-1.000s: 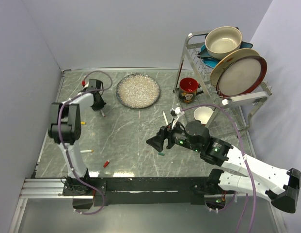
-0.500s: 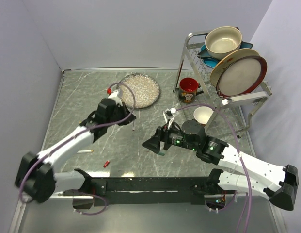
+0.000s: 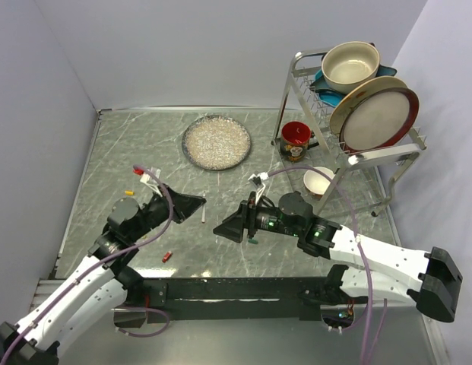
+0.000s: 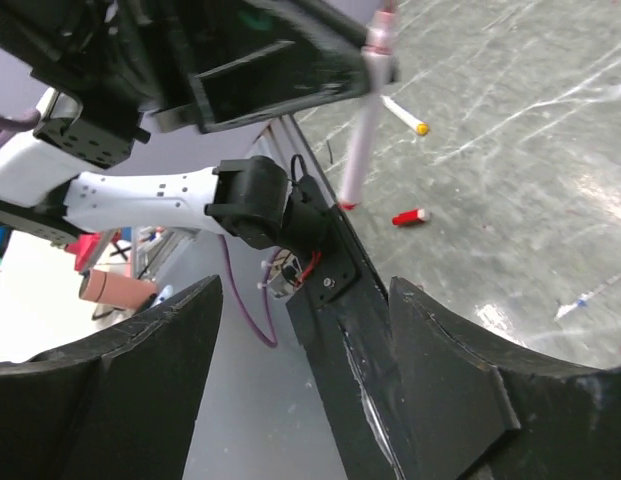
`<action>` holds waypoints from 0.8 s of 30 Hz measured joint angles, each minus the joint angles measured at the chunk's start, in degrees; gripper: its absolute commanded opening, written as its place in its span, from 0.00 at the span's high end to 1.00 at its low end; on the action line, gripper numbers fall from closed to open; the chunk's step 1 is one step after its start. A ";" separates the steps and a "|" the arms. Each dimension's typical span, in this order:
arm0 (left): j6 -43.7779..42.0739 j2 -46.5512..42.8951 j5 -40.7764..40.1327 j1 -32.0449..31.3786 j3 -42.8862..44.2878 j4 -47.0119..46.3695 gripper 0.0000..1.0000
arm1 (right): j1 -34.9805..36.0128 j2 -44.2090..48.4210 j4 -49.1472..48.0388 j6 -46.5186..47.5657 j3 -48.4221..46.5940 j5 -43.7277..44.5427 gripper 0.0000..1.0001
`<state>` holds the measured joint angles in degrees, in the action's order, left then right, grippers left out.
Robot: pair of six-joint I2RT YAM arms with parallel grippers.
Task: Insert the pens into the pen caps
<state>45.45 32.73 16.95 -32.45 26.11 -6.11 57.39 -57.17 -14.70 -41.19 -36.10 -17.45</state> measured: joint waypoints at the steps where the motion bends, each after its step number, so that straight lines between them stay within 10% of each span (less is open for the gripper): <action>1: 0.37 -0.72 0.61 0.00 -0.02 -0.39 0.99 | 0.00 -0.76 -0.81 -0.20 0.00 -0.26 0.31; 17: 11.13 -8.81 5.73 0.00 -9.35 -13.29 0.99 | 0.13 -10.34 -16.37 -7.76 -0.59 -2.80 0.45; 24: 13.18 -9.88 5.51 0.00 -10.03 -15.89 0.99 | 0.33 -13.92 -20.55 -10.32 -1.20 -3.37 0.77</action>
<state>58.63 22.85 22.46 -32.45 16.08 -22.00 57.71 -71.09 -35.24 -51.51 -37.30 -20.82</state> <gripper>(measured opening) 0.039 0.418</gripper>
